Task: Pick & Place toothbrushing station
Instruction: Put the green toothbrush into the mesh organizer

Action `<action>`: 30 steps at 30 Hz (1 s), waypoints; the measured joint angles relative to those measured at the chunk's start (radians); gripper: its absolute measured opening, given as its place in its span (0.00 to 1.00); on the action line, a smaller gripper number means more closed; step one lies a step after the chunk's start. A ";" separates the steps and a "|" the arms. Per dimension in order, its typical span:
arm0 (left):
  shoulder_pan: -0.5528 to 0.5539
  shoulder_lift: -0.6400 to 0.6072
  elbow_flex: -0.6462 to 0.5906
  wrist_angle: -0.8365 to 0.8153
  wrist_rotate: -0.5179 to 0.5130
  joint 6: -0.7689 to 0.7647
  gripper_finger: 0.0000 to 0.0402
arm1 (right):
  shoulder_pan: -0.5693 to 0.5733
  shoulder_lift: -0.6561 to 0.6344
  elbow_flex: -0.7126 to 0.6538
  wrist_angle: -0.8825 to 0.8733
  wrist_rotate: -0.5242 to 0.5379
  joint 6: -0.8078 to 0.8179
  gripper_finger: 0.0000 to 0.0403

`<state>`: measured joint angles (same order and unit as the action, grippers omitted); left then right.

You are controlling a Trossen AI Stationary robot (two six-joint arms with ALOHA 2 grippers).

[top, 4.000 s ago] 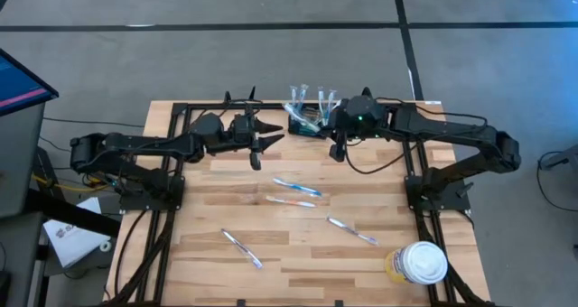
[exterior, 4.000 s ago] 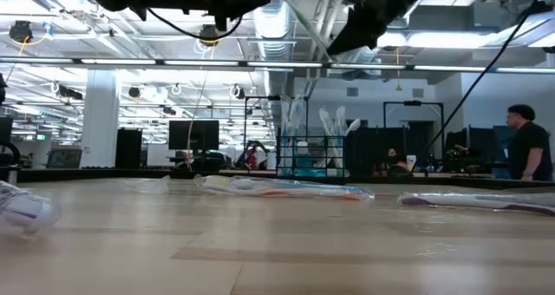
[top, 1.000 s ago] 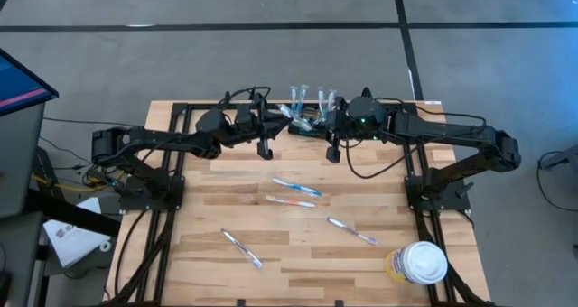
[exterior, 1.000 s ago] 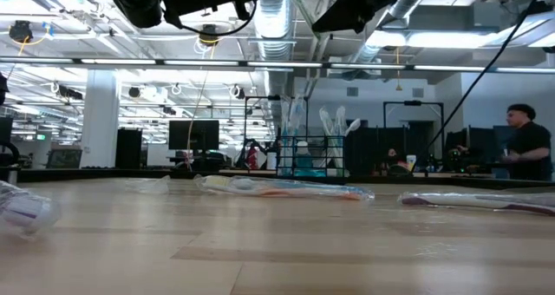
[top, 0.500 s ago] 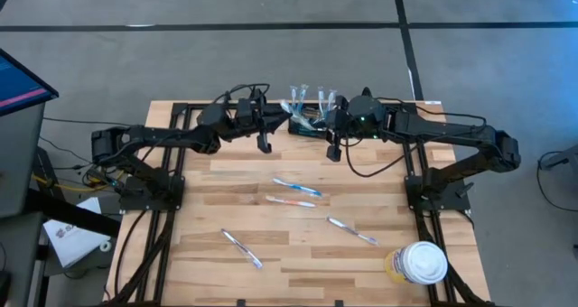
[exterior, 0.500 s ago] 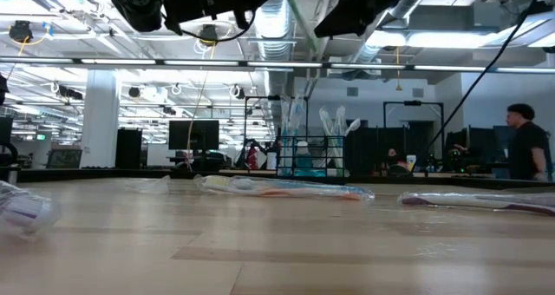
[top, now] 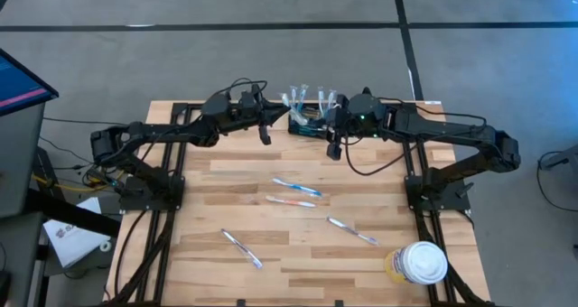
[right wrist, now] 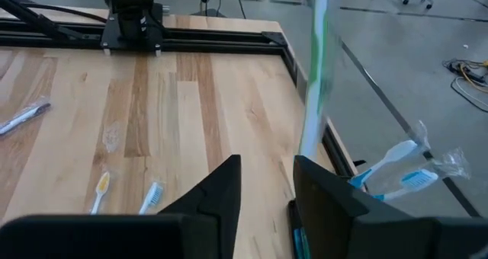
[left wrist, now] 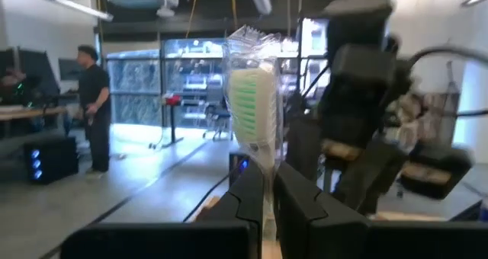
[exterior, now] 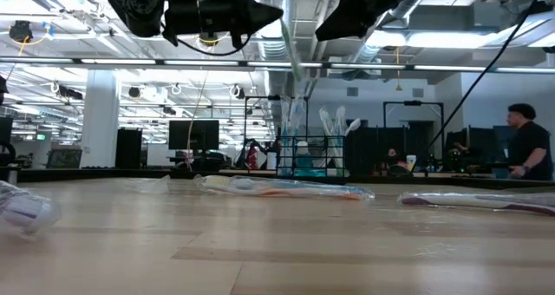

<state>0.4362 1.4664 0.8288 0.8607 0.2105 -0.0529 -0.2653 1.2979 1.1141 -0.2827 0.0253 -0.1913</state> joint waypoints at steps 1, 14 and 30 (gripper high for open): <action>0.006 0.005 0.000 -0.008 0.000 0.002 0.01 | 0.000 0.000 0.000 0.001 0.000 0.000 0.28; 0.068 0.136 0.000 -0.009 -0.033 0.027 0.01 | 0.000 0.000 0.000 0.001 0.001 0.000 0.28; 0.095 0.222 0.000 0.026 -0.095 0.087 0.01 | 0.000 0.000 0.000 0.001 0.001 -0.003 0.28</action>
<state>0.5316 1.6882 0.8288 0.8871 0.1158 0.0338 -0.2649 1.2980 1.1141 -0.2813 0.0265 -0.1938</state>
